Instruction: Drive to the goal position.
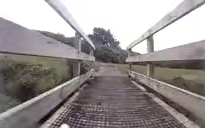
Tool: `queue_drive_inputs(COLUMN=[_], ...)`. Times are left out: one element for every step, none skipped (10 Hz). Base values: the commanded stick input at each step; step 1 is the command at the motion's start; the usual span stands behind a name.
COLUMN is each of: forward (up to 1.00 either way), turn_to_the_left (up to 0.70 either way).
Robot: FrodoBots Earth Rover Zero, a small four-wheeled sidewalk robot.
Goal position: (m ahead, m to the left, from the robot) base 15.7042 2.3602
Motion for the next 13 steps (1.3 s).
queue_drive_inputs(forward=[1.00,1.00,1.00,1.00,1.00,1.00,1.00,1.00,1.00,1.00,1.00,1.00,1.00], turn_to_the_left=[-0.29,0.00,0.00,0.00,0.00,0.00,0.00,0.00,0.02,0.03,0.15,0.13,0.00])
